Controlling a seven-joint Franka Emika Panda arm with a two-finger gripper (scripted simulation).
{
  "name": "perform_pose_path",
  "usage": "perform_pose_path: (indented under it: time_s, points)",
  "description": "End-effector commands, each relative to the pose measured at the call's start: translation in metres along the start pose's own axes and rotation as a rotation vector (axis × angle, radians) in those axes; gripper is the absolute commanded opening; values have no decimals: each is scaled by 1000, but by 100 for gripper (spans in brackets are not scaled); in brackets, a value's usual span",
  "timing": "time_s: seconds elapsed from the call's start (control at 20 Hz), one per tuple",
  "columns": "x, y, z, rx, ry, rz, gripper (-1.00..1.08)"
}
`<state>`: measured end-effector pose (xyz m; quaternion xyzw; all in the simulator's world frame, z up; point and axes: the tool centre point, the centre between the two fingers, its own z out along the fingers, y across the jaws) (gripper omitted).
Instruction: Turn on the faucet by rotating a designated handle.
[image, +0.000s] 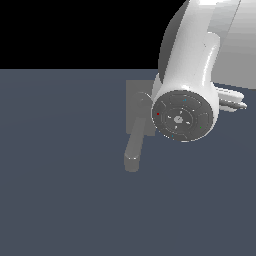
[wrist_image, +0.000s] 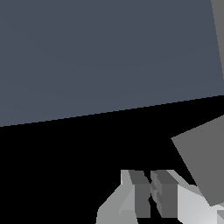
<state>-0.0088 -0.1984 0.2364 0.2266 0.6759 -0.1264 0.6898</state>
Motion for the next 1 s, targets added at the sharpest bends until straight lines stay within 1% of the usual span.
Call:
perform_pose_path:
  time_s: [0.0, 0.9, 0.95]
  points:
    - [-4, 43, -6, -290, -37, -131, -100]
    - [65, 18, 2, -313, 1, -167, -100]
    - [65, 18, 2, -313, 1, -167, -100]
